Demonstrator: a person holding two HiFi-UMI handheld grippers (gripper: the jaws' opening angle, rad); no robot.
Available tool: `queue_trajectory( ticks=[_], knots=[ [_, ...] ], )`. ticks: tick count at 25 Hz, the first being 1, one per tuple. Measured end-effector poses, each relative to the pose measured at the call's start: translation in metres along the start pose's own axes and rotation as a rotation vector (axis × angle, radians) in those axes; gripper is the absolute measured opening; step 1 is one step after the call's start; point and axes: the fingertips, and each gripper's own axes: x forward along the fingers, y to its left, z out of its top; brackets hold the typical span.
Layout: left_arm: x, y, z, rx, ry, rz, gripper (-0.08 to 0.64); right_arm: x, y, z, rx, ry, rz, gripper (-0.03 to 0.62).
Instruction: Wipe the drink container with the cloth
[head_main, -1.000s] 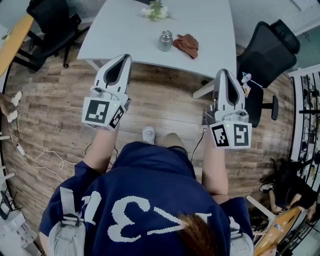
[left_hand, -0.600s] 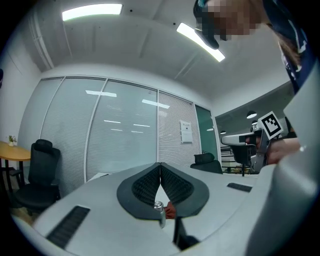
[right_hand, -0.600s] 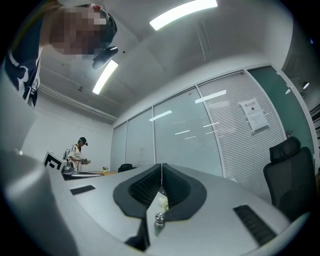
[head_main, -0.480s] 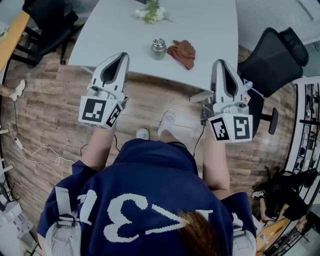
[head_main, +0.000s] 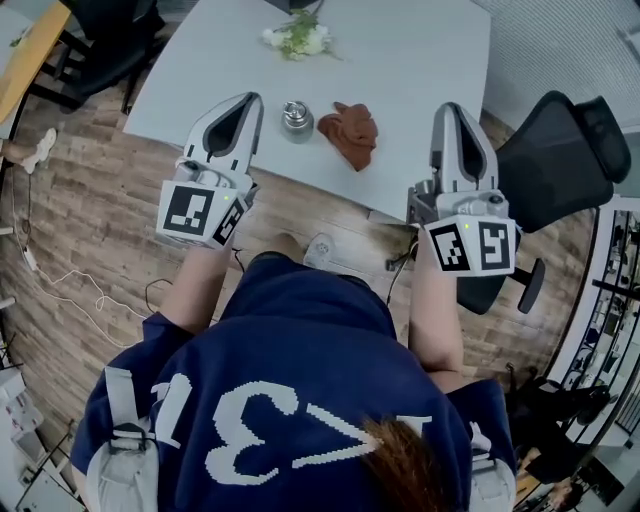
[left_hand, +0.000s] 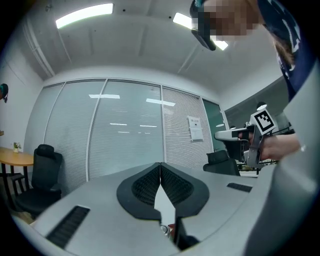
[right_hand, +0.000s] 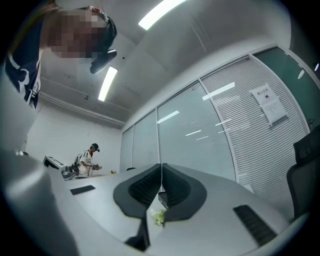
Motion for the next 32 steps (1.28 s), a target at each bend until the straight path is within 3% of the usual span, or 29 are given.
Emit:
queue_trajectory(
  ticks=[8, 20, 27, 32],
  knots=[
    [0.049, 0.015, -0.015, -0.012, 0.019, -0.009, 0.017, 0.034, -0.029, -0.021, 0.018, -0.006, -0.036, 0.026],
    [0.142, 0.057, -0.053, -0.037, 0.052, -0.247, 0.017, 0.123, -0.057, -0.068, 0.019, 0.084, -0.111, 0.026],
    [0.168, 0.076, -0.075, -0.05, 0.08, -0.352, 0.017, 0.143, -0.067, -0.122, 0.016, 0.222, -0.111, 0.028],
    [0.163, 0.072, -0.096, -0.121, 0.098, -0.377, 0.017, 0.139, -0.066, -0.183, -0.018, 0.379, -0.065, 0.029]
  ],
)
